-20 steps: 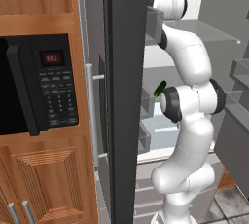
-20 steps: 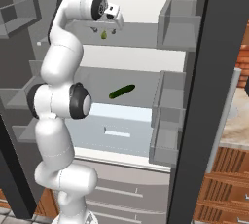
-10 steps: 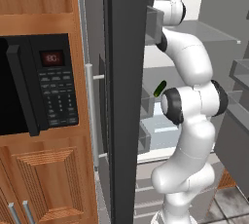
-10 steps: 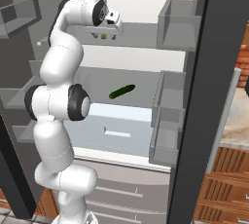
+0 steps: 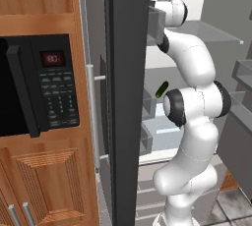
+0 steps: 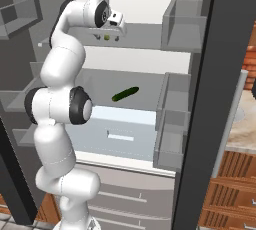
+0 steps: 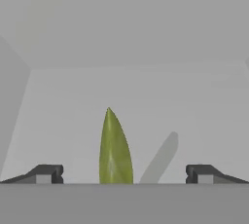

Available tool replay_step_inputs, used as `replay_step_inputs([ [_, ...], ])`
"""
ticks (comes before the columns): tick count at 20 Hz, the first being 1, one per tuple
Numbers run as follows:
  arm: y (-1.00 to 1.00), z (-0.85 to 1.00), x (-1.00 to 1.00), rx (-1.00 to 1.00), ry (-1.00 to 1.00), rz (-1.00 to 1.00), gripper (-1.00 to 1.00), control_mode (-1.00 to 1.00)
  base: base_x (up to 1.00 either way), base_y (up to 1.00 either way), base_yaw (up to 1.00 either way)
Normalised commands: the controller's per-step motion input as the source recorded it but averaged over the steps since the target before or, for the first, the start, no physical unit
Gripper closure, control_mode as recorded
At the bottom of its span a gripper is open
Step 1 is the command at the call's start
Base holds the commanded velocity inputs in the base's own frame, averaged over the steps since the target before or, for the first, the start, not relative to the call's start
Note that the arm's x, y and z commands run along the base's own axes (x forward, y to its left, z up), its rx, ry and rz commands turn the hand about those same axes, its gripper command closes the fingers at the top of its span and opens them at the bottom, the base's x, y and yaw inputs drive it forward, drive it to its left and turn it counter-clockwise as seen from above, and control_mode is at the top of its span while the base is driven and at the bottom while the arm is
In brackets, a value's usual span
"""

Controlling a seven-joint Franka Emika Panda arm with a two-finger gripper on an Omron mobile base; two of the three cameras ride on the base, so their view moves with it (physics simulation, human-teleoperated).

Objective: Place the cold items (lemon wedge and cucumber) from the fridge in one tupperware on the dining counter. Place the warm items (hot dog and kebab skewer) in the stove area in another tupperware.

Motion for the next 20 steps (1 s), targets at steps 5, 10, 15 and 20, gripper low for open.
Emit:
replay_step_inputs([
  [5, 0.04, -0.09, 0.06, 0.00, 0.01, 0.00, 1.00, -1.00, 0.00, 0.00, 0.00],
  [10, 0.00, -0.01, 0.23, 0.00, 0.00, 0.01, 1.00, -1.00, 0.00, 0.00, 0.00],
  [15, 0.00, -0.02, 0.12, 0.00, 0.00, 0.00, 1.00, -1.00, 0.00, 0.00, 0.00],
  [20, 0.00, -0.02, 0.00, 0.01, -0.04, 0.00, 1.00, -1.00, 0.00, 0.00, 0.00],
])
